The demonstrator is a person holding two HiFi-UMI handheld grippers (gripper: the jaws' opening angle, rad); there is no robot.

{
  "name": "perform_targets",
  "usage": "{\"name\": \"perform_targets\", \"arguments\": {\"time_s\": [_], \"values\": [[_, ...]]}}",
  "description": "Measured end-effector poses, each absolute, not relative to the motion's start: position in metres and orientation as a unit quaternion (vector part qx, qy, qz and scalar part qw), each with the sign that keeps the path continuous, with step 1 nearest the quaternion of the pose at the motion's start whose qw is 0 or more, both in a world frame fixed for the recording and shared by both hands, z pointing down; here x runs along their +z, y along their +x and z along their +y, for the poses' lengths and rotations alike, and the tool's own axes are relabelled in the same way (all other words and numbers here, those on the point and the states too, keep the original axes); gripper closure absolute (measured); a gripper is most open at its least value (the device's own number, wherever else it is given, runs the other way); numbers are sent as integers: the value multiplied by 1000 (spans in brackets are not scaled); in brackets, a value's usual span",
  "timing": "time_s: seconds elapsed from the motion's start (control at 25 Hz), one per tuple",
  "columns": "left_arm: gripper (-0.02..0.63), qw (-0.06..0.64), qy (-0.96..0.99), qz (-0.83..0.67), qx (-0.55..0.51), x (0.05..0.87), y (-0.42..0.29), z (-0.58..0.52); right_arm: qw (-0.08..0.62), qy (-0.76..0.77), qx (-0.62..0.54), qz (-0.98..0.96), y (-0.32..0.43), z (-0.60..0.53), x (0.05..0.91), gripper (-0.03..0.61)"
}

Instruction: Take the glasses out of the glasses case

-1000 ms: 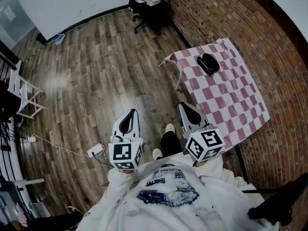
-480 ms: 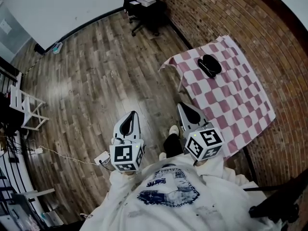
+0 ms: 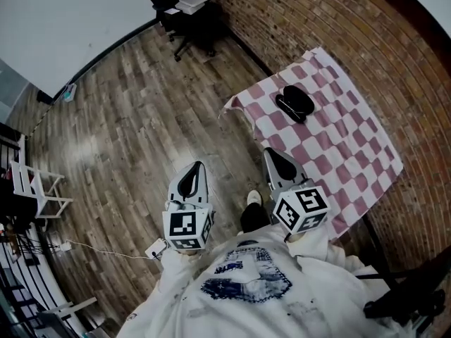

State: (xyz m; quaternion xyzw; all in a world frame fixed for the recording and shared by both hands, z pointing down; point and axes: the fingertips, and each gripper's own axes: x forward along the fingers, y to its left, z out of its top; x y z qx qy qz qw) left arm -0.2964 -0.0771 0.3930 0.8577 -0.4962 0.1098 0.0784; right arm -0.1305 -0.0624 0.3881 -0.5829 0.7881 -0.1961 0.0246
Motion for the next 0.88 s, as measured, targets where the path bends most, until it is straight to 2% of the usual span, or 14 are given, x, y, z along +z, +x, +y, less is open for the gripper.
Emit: {"name": "perform_targets", "arguments": {"time_s": [0.64,0.88], "values": [[604,53,900,-409,144,395,-153,-193,57,-653,-217,723,9,-148,403,565],[604,21,909,-386,157,392,-117,-219,68,-670,-223,705,49,-167,411,565]]}}
